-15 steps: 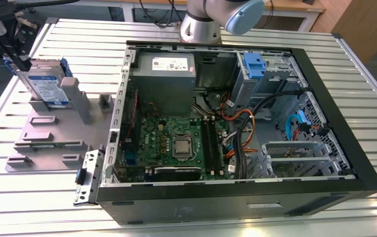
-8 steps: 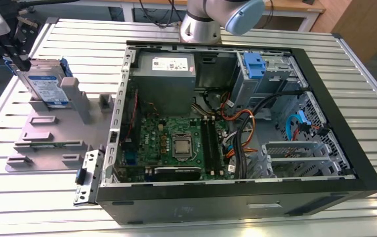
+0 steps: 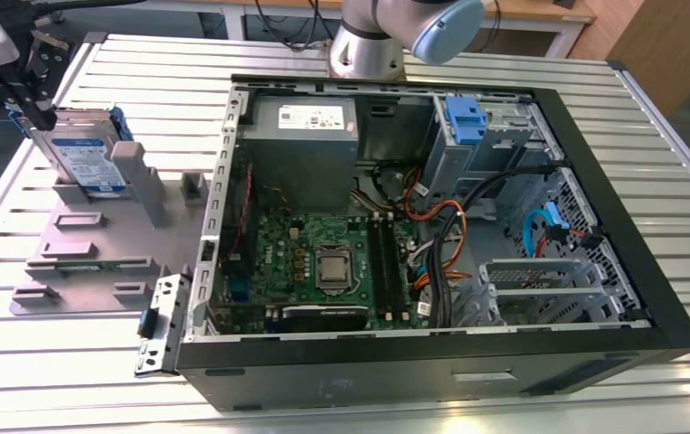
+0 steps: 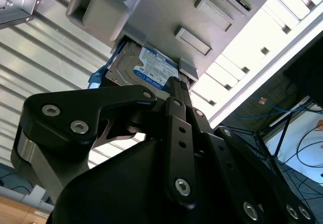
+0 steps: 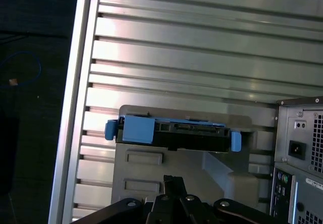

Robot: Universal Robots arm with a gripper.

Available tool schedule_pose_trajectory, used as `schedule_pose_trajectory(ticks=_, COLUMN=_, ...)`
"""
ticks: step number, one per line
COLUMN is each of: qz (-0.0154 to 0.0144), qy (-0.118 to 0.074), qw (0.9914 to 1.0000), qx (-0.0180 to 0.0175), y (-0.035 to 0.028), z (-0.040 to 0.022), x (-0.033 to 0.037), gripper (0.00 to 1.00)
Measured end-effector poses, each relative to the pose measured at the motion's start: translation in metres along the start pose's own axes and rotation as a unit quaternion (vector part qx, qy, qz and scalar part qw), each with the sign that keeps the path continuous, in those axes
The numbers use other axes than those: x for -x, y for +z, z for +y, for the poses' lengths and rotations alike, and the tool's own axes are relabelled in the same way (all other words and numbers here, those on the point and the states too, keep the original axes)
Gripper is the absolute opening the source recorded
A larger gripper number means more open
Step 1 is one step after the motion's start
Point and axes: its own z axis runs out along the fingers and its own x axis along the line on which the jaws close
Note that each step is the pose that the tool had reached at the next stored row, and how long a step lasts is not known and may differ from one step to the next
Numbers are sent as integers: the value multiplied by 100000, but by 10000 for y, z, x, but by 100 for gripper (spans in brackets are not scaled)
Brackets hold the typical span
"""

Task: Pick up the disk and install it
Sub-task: 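Pick up the disk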

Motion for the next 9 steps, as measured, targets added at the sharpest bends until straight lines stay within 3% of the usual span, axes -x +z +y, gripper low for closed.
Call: schedule_pose_trajectory(ticks=9, qz=11, qy=-253, qw=100000, qx=7, y=0, z=0, x=0, gripper=11)
